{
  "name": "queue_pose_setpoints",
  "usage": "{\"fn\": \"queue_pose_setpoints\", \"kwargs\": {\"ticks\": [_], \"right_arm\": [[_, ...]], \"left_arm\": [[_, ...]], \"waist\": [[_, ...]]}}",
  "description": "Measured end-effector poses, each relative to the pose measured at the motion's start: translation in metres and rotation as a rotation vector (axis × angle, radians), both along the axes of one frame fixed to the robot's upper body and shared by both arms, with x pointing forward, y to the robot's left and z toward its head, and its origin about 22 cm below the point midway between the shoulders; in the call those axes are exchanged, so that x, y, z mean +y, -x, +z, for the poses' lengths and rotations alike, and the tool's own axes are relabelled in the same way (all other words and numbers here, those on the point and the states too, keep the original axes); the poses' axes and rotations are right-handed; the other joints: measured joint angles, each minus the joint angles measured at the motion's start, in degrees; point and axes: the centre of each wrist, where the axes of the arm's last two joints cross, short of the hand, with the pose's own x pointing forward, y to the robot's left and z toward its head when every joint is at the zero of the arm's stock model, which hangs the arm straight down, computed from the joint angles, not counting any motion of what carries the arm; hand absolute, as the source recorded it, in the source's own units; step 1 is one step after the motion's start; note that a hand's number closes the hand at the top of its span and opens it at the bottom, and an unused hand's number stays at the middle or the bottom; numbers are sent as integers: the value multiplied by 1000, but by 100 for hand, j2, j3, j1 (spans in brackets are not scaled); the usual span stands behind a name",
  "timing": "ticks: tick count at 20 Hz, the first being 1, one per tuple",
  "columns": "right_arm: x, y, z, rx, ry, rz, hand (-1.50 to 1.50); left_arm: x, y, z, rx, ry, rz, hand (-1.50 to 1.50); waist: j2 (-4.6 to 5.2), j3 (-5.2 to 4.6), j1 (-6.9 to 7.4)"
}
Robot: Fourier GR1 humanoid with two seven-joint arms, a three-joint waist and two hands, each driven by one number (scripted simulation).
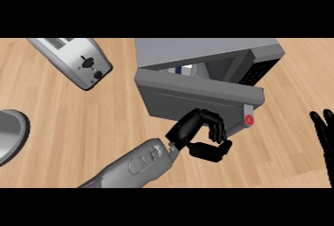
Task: Pick up the milk, place it into the microwave and close the microwave
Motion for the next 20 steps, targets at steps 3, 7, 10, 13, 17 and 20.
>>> {"fn": "queue_pose_setpoints", "kwargs": {"ticks": [3, 7, 10, 13, 17, 20], "right_arm": [[2, -3, 10, -23, 14, 38, -150], [4, -5, 20, -40, 15, 67, -150], [4, -7, 28, -45, 19, 93, -150], [5, -9, 34, -49, 23, 119, -150], [5, -11, 43, -56, 27, 145, -150], [4, -12, 48, -58, 29, 162, -150]], "left_arm": [[-5, -9, 12, -16, 30, 18, 150], [-11, -23, 29, -36, 56, 48, 150], [-13, -33, 38, -44, 64, 75, 150], [-10, -43, 43, -44, 61, 119, 150], [-6, -56, 49, -41, 62, 176, 150], [-3, -61, 51, -45, 67, 206, 150]], "waist": [[33, 3, -180], [77, 10, -417], [111, 15, -543], [155, 19, -652], [204, 21, -797], [214, 22, -886]]}}
